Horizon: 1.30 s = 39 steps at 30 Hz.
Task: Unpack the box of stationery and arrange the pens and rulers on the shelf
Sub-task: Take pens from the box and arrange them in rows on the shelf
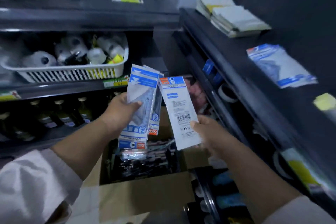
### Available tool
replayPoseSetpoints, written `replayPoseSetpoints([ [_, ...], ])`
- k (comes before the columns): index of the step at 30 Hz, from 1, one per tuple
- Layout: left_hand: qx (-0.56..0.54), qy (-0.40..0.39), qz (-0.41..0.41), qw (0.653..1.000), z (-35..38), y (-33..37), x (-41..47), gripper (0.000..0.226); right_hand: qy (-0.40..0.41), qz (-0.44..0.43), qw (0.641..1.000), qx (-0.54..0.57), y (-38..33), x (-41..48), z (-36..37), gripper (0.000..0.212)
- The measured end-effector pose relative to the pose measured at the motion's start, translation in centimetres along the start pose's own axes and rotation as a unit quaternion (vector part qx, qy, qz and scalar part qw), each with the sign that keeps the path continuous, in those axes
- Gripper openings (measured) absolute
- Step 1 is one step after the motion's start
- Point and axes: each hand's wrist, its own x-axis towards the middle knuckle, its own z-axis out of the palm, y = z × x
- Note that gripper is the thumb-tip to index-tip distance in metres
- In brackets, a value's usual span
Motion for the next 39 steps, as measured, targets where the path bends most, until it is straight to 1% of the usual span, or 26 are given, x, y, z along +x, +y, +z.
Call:
replayPoseSetpoints([
  [3,-0.018,-0.023,-0.003,1.000,0.9,3.7,-1.8,0.008,0.042,0.003,0.998,0.056,-3.0,-2.7,-0.8,0.015],
  [6,-0.057,-0.044,-0.015,0.997,2.2,6.9,-3.5,0.004,0.094,-0.018,0.993,0.074,-5.7,-5.4,-2.1,0.011],
  [8,-0.058,-0.060,-0.015,0.996,3.0,8.8,-4.4,0.002,0.131,-0.043,0.986,0.092,-7.3,-7.1,-2.8,0.011],
  [11,-0.043,-0.085,-0.001,0.995,4.5,11.2,-5.2,0.009,0.187,-0.084,0.974,0.092,-9.0,-9.3,-3.9,0.015],
  [14,-0.046,-0.107,-0.002,0.993,6.3,13.1,-5.8,0.015,0.221,-0.111,0.966,0.082,-9.7,-11.0,-5.0,0.014],
  [17,-0.051,-0.134,0.003,0.990,8.9,14.6,-6.6,0.018,0.291,-0.147,0.945,0.016,-10.0,-12.2,-6.7,0.011],
  [19,-0.041,-0.145,0.007,0.989,11.1,15.3,-7.2,0.018,0.359,-0.164,0.915,-0.083,-10.3,-13.0,-8.2,0.011],
  [21,-0.046,-0.157,-0.003,0.986,13.5,15.8,-7.7,0.014,0.407,-0.172,0.875,-0.197,-10.3,-13.9,-9.7,0.015],
  [24,-0.089,-0.173,-0.035,0.980,17.3,16.4,-8.4,0.011,0.425,-0.209,0.821,-0.320,-9.4,-14.7,-11.3,0.016],
  [25,-0.104,-0.177,-0.044,0.978,18.5,16.6,-8.7,0.011,0.421,-0.224,0.809,-0.343,-9.1,-14.7,-11.8,0.014],
  [26,-0.117,-0.182,-0.051,0.975,19.7,16.8,-8.9,0.011,0.414,-0.234,0.807,-0.350,-8.7,-14.5,-12.5,0.014],
  [27,-0.134,-0.189,-0.062,0.971,20.9,16.9,-9.0,0.013,0.403,-0.237,0.815,-0.342,-8.3,-14.3,-13.2,0.016],
  [30,-0.176,-0.200,-0.096,0.959,24.0,17.2,-8.8,0.022,0.356,-0.230,0.867,-0.263,-7.0,-13.9,-15.8,0.032],
  [32,-0.185,-0.201,-0.101,0.957,25.9,17.2,-8.3,0.022,0.336,-0.245,0.886,-0.204,-6.4,-13.6,-17.5,0.036],
  [36,-0.201,-0.205,-0.121,0.950,29.4,16.9,-7.8,0.019,0.326,-0.283,0.893,-0.124,-5.7,-12.3,-20.8,0.022],
  [39,-0.200,-0.197,-0.127,0.951,31.4,16.6,-7.5,0.023,0.318,-0.275,0.902,-0.097,-5.5,-11.3,-23.4,0.025],
])
